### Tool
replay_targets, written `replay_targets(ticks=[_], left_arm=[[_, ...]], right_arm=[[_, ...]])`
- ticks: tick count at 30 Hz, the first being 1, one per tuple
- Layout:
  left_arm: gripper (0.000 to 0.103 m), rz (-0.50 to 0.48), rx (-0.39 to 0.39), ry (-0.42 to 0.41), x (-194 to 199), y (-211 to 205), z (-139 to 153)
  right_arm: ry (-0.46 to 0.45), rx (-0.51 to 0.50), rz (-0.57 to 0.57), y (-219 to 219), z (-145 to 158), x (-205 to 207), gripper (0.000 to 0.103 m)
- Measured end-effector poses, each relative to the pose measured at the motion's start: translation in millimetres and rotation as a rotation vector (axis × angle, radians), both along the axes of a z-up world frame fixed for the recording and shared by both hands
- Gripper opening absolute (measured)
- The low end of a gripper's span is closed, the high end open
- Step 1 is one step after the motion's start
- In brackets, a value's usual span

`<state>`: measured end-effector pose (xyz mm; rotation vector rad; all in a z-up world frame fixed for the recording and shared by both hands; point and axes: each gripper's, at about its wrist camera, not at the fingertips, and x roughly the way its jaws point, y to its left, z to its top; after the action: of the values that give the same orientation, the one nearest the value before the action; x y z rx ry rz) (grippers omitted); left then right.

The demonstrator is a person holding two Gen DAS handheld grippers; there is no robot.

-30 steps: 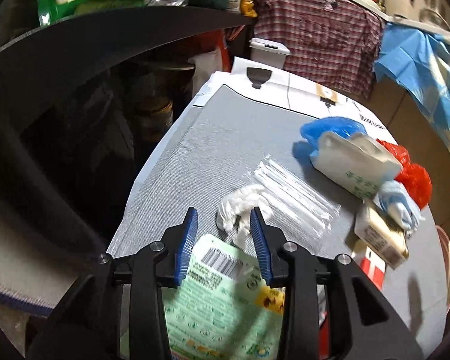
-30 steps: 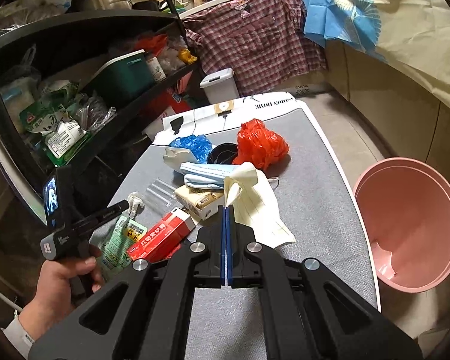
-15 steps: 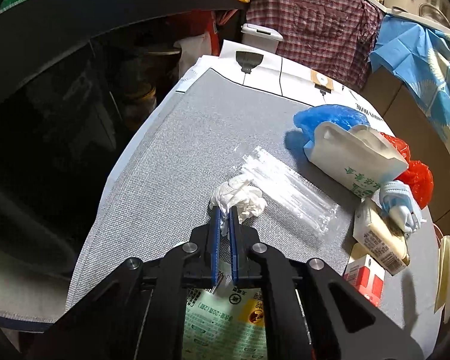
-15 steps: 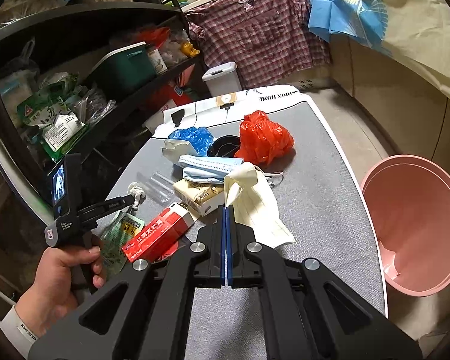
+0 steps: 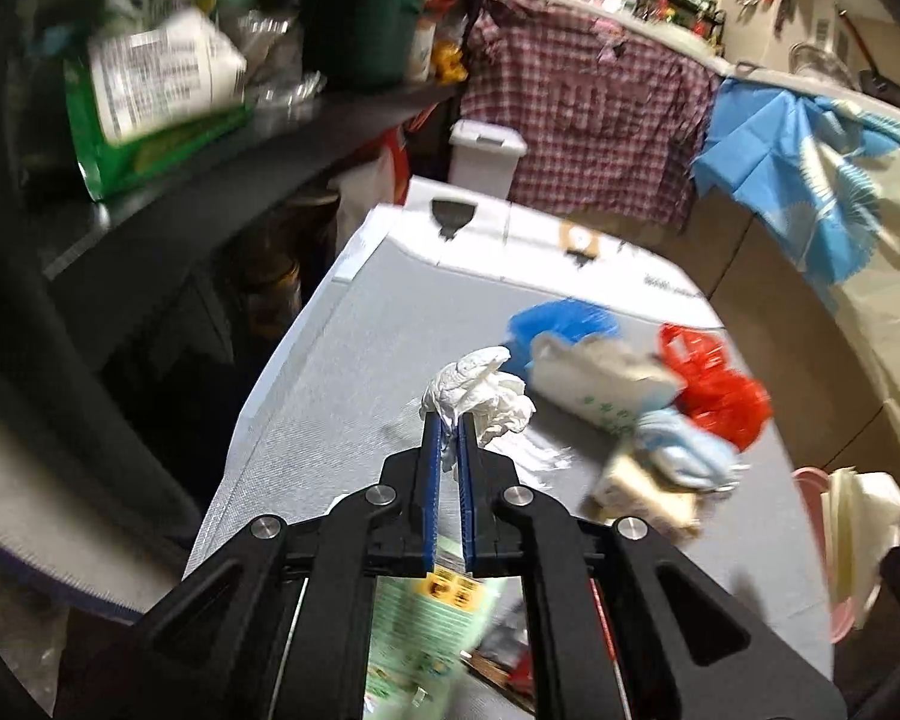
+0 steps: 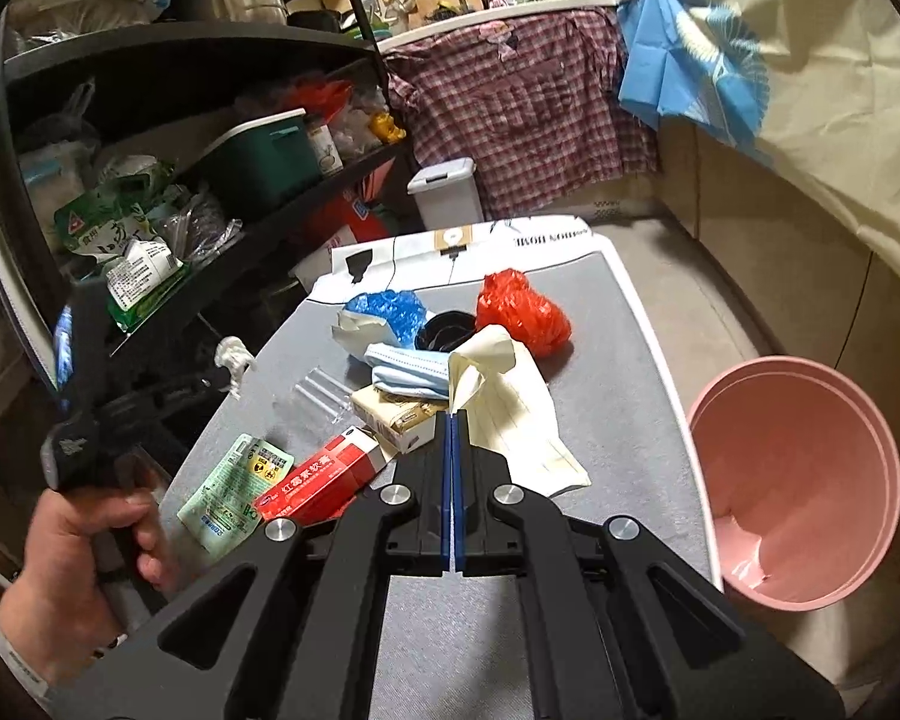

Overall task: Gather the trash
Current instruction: 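Grasp the crumpled white tissue with the left tool and lift it, then carry both items over the pink bin and open both tools to drop them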

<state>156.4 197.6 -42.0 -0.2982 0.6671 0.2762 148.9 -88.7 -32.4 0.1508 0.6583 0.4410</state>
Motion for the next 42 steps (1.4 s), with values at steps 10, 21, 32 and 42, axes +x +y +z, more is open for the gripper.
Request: replay_targets(ticks=[10, 21, 32, 42], left_arm=[[0.006, -0.106, -0.002, -0.087, -34.2, -52.1, 49.7], [0.006, -0.257, -0.016, -0.127, -38.8, -121.8, 79.5], [0.006, -0.406, -0.017, -0.134, -19.6, -205.5, 75.9], [0.006, -0.512, -0.012, -0.114, 3.7, -269.0, 57.5]], right_arm=[[-0.086, -0.072, -0.029, -26.2, 39.6, -20.9, 0.0], [-0.147, -0.139, -0.091, -94.2, 93.0, -22.3, 0.0], [-0.148, -0.18, -0.187, -166.7, 95.0, -9.2, 0.0], [-0.096, -0.174, -0.253, -197.7, 64.8, 2.9, 0.0]])
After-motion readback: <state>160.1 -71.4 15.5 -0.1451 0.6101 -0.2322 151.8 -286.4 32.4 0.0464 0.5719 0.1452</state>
